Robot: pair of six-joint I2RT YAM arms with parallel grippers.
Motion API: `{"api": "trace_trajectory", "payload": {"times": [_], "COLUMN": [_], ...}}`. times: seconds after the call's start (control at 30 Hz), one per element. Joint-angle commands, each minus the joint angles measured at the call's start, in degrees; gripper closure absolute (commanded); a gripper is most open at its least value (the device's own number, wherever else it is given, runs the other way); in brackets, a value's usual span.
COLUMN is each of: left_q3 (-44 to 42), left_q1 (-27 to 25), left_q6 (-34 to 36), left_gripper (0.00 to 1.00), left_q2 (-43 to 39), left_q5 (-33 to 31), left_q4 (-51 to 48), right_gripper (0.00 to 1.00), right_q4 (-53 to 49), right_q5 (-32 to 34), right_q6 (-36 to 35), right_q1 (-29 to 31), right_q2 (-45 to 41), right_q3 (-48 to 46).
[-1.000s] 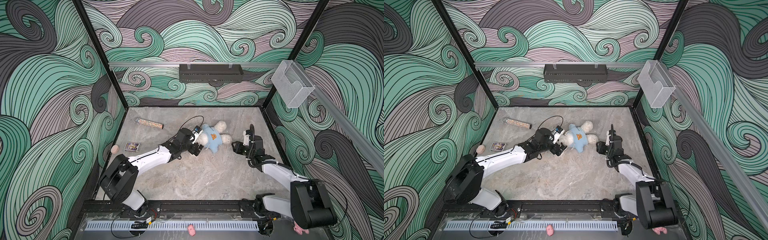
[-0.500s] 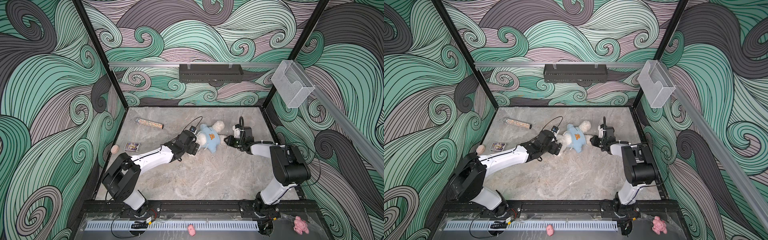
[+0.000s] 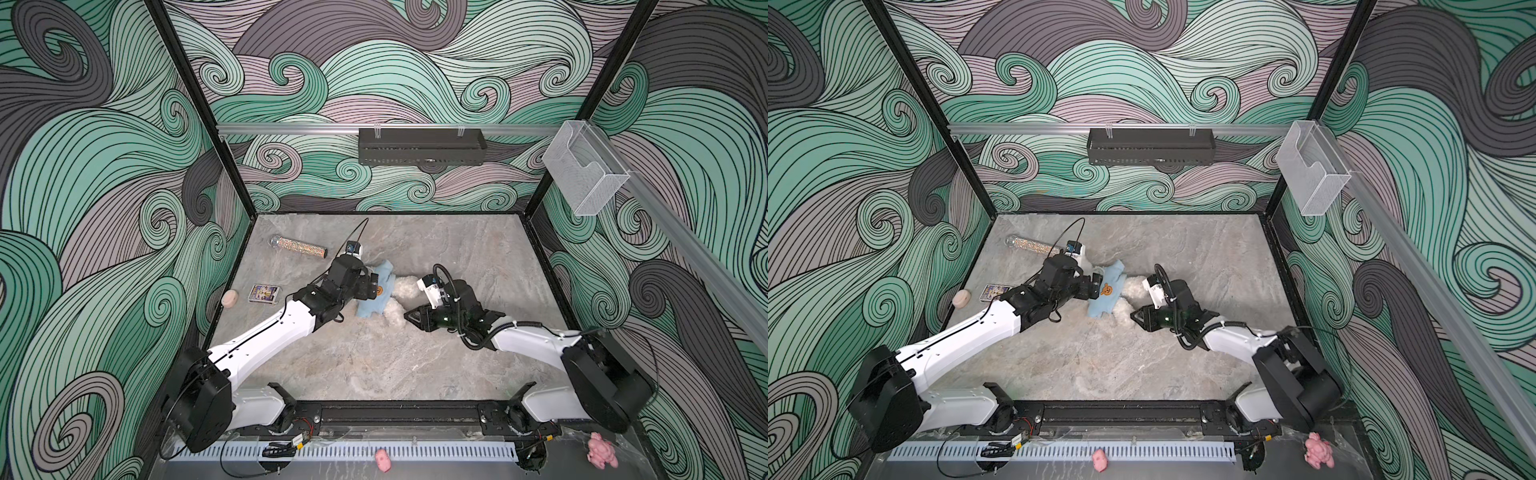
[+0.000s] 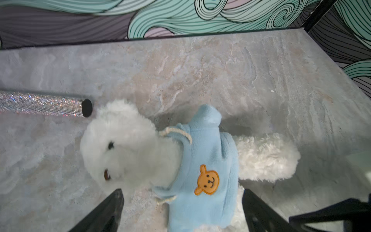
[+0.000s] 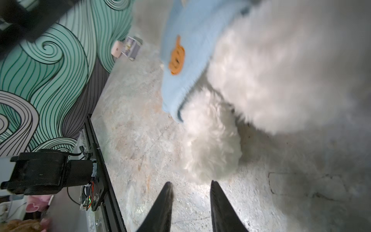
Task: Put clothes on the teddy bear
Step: 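Grasp the bear's head with the left gripper while the right grips a leg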
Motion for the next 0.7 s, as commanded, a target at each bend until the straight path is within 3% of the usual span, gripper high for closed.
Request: {"api": "trace_trajectory", "payload": {"times": [0.0, 0.13, 0.23, 0.4, 0.67], "left_q3": [-3.76, -5.69, -4.64, -5.48, 0.04], "left_q1": [-0.98, -2.46, -2.55, -1.96, 2.27], "left_q6": [-6.19, -8.13, -9.07, -11.83, -13.4], "left_gripper": [0.06, 0.04, 0.02, 0.02, 0.12], "left_q2": [-1.98, -0.37, 1.88, 4.76, 16.54], "left_q5": [4.96, 5.19, 4.57, 3.95, 19.36], "left_q4": [-0.65, 1.83, -0.54, 0.7, 8.08], "right_gripper": [0.54, 0.42, 0.37, 0.41, 0.58], "right_q4": [-1.45, -6.1, -9.6, -14.9, -19.74], "right_q5": [8.41, 18.76, 23.01, 20.35, 14.55], "right_q6": [-9.52, -15.92, -19.66, -21.09, -14.42], "right_q1": [-0.02, -0.18, -0.59, -1.58, -2.48], "right_q2": [-1.68, 6.18, 13.26, 20.84, 16.45], "right_q3": [3.01, 12.14, 18.31, 23.61, 15.28]}}
